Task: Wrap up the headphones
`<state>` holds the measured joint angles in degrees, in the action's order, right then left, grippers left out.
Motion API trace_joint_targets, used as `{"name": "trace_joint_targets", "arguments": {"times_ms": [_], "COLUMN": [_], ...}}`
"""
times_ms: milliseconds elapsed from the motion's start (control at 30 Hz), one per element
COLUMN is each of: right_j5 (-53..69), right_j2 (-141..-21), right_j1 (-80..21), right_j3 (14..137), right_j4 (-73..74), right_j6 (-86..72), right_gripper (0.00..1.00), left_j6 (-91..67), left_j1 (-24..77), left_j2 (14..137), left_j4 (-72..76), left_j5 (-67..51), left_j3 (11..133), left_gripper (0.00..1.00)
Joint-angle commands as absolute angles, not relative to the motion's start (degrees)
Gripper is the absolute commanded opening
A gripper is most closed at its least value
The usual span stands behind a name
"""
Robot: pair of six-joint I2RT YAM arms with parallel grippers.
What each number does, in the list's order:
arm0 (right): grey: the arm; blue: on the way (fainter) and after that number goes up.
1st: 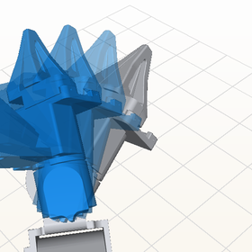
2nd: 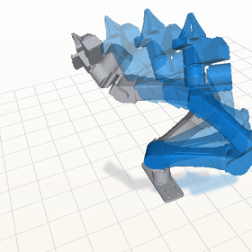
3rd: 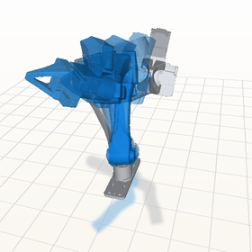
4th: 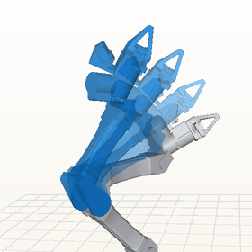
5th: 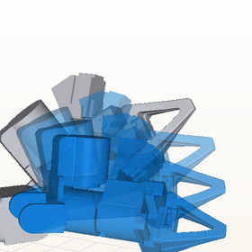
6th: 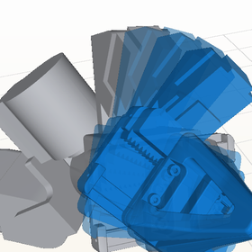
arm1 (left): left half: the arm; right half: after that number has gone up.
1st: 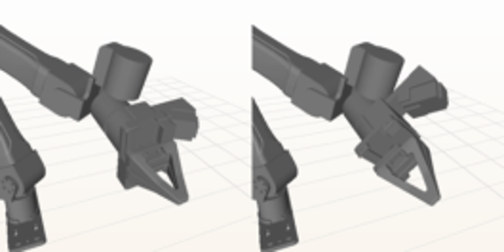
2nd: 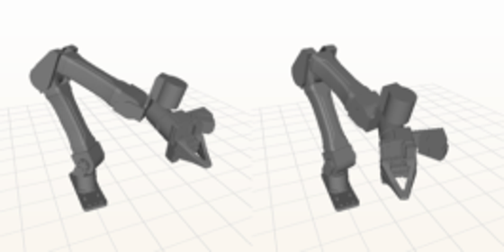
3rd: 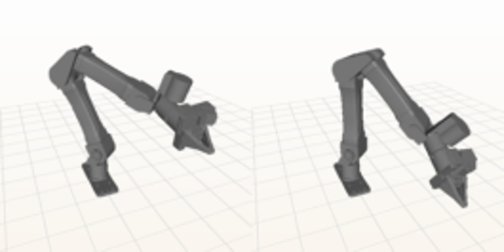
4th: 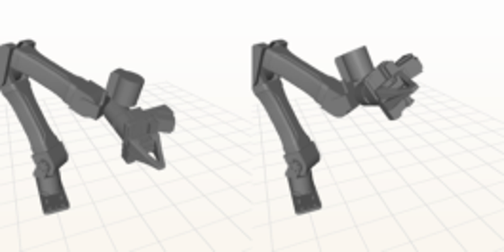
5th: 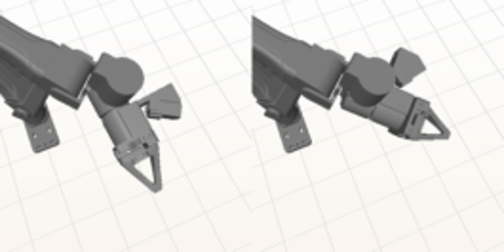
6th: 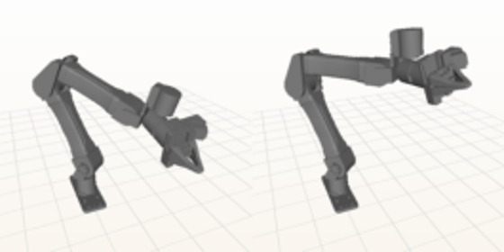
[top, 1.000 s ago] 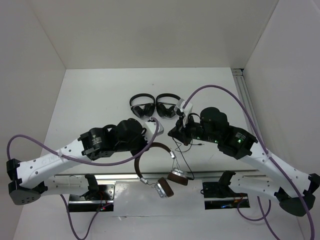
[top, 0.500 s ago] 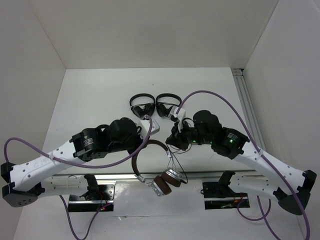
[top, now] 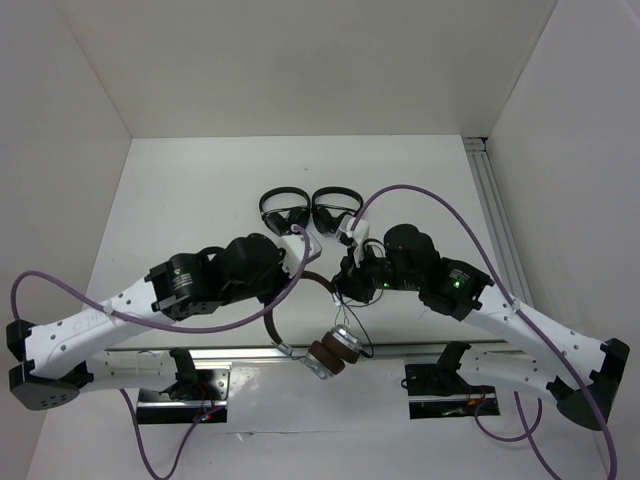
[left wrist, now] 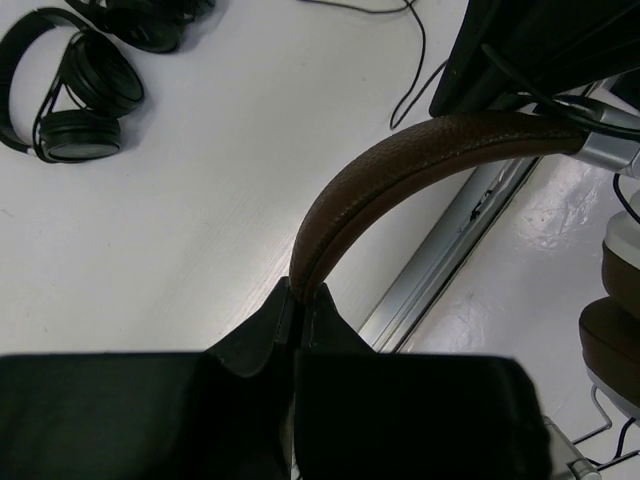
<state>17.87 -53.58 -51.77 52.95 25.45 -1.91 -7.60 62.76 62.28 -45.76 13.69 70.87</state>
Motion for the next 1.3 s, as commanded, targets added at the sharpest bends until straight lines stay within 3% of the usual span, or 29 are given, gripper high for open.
{"name": "trace_joint_targets", "arguments": {"times_ms": [0, 233, 600, 867, 1100, 1267], "right_j5": [18.90, 18.90, 15.74, 15.73, 16.79, 18.71], "right_j2": [-52.47, -52.99, -51.16, -50.54, -51.06, -51.06], "right_j1": [-52.12, -52.12, -52.12, -52.12, -52.12, -52.12], "right_j3": [53.00, 52.47, 51.94, 50.27, 49.66, 47.73], "right_j4": [21.80, 20.75, 19.61, 18.02, 16.17, 11.70], "right_j6": [-2.37, -2.90, -3.43, -3.96, -5.01, -6.06], "right_gripper": [0.19, 0.19, 0.19, 0.09, 0.09, 0.14], "left_j6": [-8.61, -8.61, -8.61, -10.90, -12.22, -14.85], "left_j1": [62.75, 62.75, 62.75, 62.75, 62.75, 62.75], "left_j2": [56.52, 52.12, 57.66, 53.27, 51.42, 49.23], "left_j4": [-37.98, -36.39, -38.58, -35.25, -34.19, -31.03], "left_j5": [14.42, 10.81, 10.46, 12.22, 12.21, 12.22], "left_j3": [72.78, 72.86, 74.44, 74.44, 75.67, 74.45], "left_gripper": [0.00, 0.00, 0.00, 0.00, 0.00, 0.00]}}
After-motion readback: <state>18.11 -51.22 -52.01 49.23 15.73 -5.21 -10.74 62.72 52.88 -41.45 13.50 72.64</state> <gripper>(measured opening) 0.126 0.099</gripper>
